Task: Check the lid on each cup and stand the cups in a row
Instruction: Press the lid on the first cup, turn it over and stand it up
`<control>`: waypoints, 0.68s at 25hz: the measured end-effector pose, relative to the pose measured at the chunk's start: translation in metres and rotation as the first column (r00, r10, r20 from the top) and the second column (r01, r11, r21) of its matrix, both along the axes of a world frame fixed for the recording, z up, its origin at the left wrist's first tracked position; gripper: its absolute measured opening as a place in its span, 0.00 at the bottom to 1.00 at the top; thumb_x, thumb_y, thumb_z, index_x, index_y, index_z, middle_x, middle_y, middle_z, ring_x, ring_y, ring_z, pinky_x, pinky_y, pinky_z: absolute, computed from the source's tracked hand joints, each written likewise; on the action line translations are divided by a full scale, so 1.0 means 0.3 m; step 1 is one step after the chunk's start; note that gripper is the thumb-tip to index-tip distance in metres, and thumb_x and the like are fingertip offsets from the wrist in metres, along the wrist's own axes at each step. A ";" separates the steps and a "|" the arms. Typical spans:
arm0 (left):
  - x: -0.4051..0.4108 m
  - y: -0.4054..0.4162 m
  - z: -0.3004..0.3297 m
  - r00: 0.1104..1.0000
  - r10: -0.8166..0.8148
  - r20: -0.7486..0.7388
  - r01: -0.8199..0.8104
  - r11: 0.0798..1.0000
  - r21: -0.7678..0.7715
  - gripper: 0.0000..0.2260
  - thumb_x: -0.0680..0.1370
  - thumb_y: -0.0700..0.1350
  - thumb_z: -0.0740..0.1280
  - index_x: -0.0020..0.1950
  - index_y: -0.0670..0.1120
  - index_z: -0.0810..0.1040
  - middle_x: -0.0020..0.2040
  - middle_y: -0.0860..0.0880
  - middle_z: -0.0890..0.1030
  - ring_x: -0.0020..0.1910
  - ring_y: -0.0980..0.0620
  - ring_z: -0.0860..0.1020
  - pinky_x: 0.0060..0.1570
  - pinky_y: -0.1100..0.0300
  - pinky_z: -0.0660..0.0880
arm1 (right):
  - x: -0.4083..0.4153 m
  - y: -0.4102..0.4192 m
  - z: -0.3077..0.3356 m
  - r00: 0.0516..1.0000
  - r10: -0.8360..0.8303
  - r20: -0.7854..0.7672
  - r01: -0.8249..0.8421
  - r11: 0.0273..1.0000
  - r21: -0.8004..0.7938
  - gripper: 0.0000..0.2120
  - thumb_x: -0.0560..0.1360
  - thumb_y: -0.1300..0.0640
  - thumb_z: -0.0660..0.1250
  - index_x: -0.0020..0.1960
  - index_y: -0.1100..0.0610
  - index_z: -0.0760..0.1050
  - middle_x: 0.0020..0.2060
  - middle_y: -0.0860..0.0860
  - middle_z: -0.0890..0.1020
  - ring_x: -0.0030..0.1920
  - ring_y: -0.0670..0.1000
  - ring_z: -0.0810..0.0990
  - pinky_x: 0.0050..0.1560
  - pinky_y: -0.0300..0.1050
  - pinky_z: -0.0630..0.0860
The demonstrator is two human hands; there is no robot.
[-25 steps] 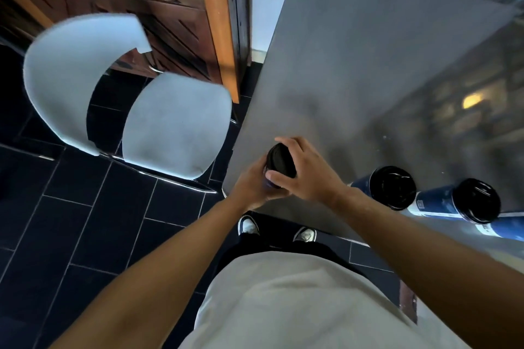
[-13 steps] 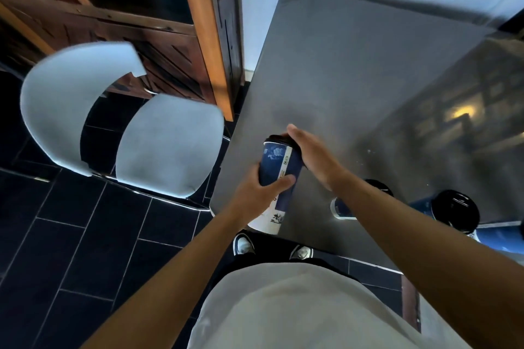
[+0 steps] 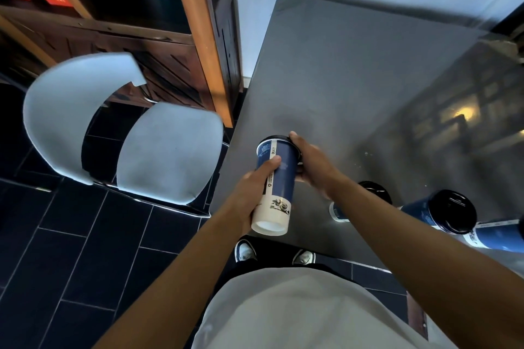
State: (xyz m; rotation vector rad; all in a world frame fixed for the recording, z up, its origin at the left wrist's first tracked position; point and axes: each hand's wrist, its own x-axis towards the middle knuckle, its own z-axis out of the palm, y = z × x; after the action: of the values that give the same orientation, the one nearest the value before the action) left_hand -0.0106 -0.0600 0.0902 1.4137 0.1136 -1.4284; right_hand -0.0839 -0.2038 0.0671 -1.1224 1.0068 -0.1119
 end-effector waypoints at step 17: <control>-0.003 0.039 -0.284 0.706 -0.259 0.659 0.274 0.958 0.083 0.32 0.61 0.50 0.79 0.65 0.56 0.74 0.51 0.56 0.85 0.49 0.56 0.84 0.46 0.56 0.83 | 0.077 0.069 0.035 0.774 0.429 -0.466 -0.633 0.566 -0.528 0.19 0.74 0.37 0.62 0.53 0.50 0.76 0.52 0.49 0.75 0.52 0.52 0.77 0.54 0.50 0.75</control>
State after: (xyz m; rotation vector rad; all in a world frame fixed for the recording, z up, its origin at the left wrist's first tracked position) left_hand -0.0116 -0.0484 0.0051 1.9015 -0.5936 -1.0490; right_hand -0.0607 -0.1830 0.0776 -2.1387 0.8354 0.2251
